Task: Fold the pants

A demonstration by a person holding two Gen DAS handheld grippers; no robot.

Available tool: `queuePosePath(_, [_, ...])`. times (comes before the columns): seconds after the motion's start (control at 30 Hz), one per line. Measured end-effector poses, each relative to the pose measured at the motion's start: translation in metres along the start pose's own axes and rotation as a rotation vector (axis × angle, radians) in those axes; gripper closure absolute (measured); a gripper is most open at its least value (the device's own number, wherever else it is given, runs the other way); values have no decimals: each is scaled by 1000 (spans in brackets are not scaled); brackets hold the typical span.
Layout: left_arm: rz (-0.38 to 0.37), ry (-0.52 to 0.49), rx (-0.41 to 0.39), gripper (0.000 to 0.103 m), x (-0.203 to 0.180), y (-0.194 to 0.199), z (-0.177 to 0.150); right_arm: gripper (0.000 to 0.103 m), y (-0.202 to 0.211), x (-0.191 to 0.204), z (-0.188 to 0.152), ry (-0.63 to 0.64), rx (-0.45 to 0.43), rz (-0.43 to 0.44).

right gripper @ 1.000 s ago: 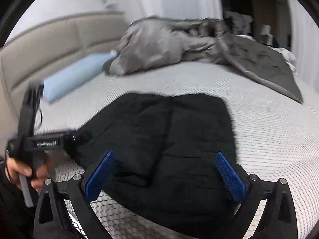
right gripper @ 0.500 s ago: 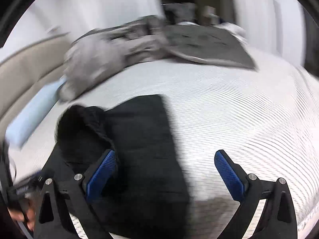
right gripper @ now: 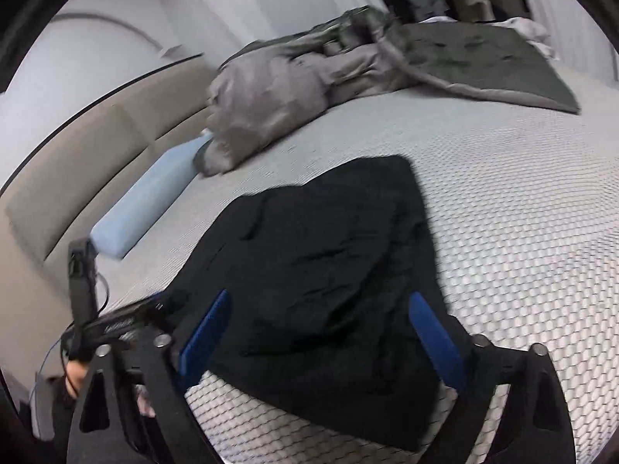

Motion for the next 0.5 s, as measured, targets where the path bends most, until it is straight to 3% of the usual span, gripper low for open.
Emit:
queuePosePath(0.1, [-4,0,-3,18,1,1,1,17,1,8,-4,14,8,20])
queuePosePath(0.17, [-5,0,-5,18,1,2,1,24,0,8,-4,-4,10,16])
queuePosePath(0.37, [-6,-7,-9,18,0,4,1,33,8,0,8,-35,-53,24])
queuePosePath(0.5, [-6,-10,-10,18,-1,5,1,41,-2,1,-2,-59,29,56])
Point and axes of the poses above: each gripper's, at about its wrist camera, not at the fingertips, and y roughly against the way its jaws point, x to its left, z to its top, the point moved 5 cm from there along -y, roughly the way its jaws point, and after that the axes turned 14 degrees about -x, right-handed, at the moved point
